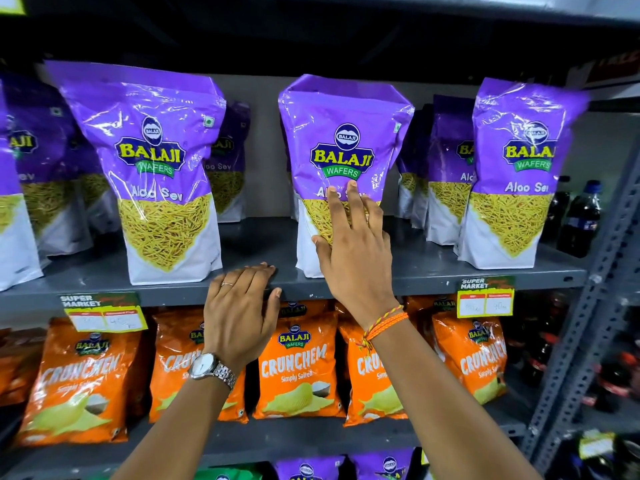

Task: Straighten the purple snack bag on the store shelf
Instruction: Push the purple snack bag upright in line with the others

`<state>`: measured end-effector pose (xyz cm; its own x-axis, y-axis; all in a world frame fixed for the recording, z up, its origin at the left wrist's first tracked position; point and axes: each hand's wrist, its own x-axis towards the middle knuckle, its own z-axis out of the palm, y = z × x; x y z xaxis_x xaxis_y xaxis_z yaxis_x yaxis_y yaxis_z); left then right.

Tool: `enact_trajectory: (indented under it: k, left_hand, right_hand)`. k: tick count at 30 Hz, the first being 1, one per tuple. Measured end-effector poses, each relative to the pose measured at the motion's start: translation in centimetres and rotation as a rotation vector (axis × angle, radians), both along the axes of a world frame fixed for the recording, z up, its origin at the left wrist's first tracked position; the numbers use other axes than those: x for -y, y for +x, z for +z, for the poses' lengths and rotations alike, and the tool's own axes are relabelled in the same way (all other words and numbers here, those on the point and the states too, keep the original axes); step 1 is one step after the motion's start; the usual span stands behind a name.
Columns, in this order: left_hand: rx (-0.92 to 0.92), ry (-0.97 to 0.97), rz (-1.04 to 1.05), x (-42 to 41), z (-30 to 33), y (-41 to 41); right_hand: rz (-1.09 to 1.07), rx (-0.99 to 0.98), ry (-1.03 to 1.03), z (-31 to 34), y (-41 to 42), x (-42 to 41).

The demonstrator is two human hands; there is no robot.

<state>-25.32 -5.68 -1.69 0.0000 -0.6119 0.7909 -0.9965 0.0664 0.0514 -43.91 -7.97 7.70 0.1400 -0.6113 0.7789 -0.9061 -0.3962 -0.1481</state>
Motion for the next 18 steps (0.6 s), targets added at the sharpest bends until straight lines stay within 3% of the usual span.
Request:
enact_trajectory:
  k: [18]
  left_hand:
    - [0.024, -0.027, -0.015, 0.13, -0.22, 0.27]
  right_hand:
    - [-0.022, -0.006, 0.000, 0.02, 0.11, -0.53]
